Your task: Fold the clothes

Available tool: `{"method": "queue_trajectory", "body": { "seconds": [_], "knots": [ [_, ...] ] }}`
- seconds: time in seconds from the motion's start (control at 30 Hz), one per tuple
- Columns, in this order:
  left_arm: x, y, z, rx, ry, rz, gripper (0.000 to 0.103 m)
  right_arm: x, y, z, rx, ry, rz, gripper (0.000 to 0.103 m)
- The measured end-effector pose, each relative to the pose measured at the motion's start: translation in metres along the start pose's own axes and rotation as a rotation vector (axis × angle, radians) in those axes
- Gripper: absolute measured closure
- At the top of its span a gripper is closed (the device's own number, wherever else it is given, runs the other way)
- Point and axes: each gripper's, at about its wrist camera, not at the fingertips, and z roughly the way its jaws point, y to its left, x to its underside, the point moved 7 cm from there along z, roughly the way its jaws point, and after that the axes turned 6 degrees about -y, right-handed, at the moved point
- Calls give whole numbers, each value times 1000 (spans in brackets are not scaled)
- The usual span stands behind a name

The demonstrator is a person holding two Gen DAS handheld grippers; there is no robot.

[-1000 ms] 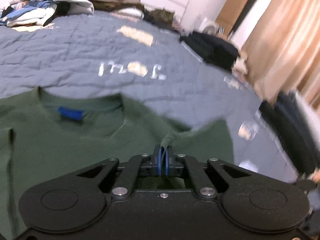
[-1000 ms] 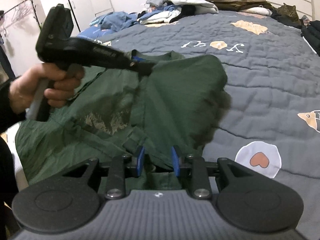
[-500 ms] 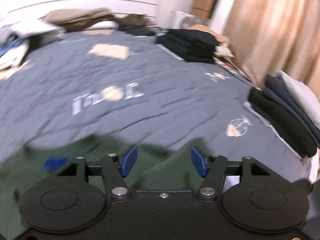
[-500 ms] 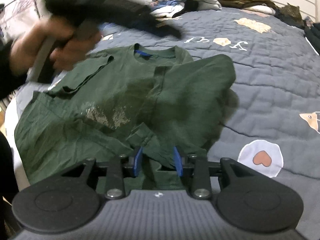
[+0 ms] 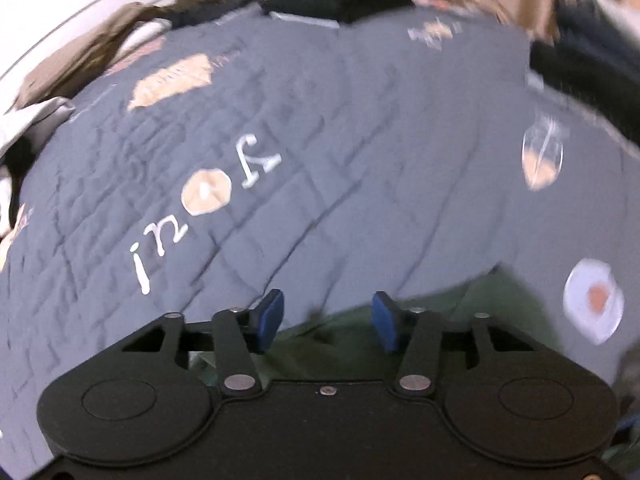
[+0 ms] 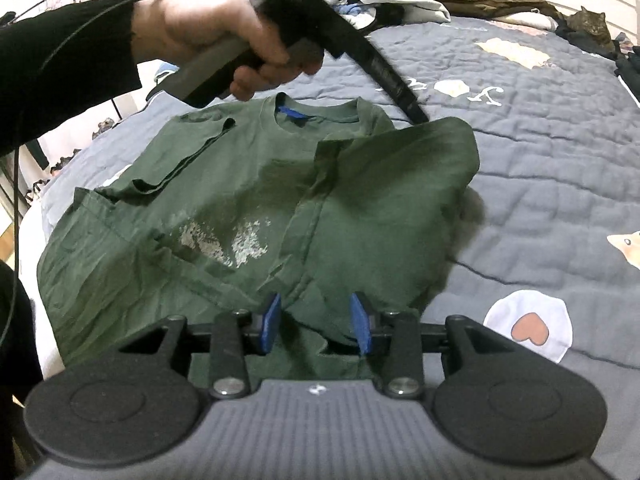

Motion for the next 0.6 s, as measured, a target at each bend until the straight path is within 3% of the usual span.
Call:
{"method": "queue_trajectory", "body": {
  "seconds": [0.17, 0.23, 0.27, 0.37, 0.47, 0.6],
  "knots": [
    [3, -22, 25, 40, 36, 130, 59, -2, 0, 5, -1, 13, -5, 65],
    [5, -27, 30, 75, 62, 154, 74, -2, 1, 5, -5, 14, -7, 65],
    [6, -29, 32, 92, 75, 166, 89, -2, 1, 5, -8, 14, -8, 65],
    [9, -37, 40, 144, 115, 203, 101, -1, 0, 5, -9, 15, -6, 65],
    [0, -30, 33, 127, 48, 164, 103, -1, -1, 5, -6, 17, -6, 65],
    [-10, -27, 29, 120, 20, 154, 103, -2, 0, 4, -2, 12, -7, 65]
  ]
}}
